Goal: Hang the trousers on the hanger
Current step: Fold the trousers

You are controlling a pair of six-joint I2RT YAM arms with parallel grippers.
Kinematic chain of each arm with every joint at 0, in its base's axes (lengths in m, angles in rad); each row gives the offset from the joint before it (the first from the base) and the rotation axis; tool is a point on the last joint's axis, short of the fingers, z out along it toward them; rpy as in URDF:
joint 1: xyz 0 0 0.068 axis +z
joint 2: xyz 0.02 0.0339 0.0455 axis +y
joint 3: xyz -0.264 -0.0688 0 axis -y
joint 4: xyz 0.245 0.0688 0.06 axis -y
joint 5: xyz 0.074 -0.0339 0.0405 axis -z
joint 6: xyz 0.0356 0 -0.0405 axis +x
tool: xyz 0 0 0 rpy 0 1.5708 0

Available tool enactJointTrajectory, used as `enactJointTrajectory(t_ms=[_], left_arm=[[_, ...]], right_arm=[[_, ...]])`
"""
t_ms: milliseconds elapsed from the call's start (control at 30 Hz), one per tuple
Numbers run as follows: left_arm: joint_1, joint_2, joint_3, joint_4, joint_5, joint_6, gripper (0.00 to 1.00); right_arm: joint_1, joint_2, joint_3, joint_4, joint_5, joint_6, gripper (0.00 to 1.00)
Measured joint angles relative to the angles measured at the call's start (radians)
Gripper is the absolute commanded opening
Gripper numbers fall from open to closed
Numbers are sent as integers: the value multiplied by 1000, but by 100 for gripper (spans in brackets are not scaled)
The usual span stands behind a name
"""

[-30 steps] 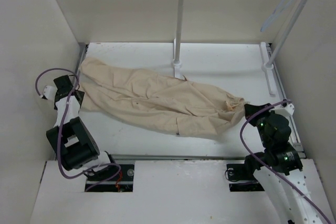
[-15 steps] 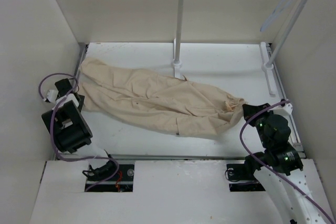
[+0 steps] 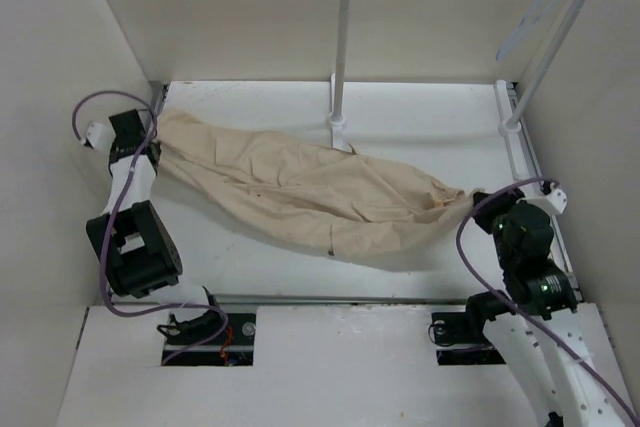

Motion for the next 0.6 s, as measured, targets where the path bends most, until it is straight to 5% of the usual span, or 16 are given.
enactJointTrajectory(t_ms=[300,600], left_arm=[[-18,108,504,-175,-3,1,2],[-60,512,955,-404,18,22,2]], right_arm=[[-114,276,127,98,8,-5,2],[-311,580,225,224,-39,-8,3]])
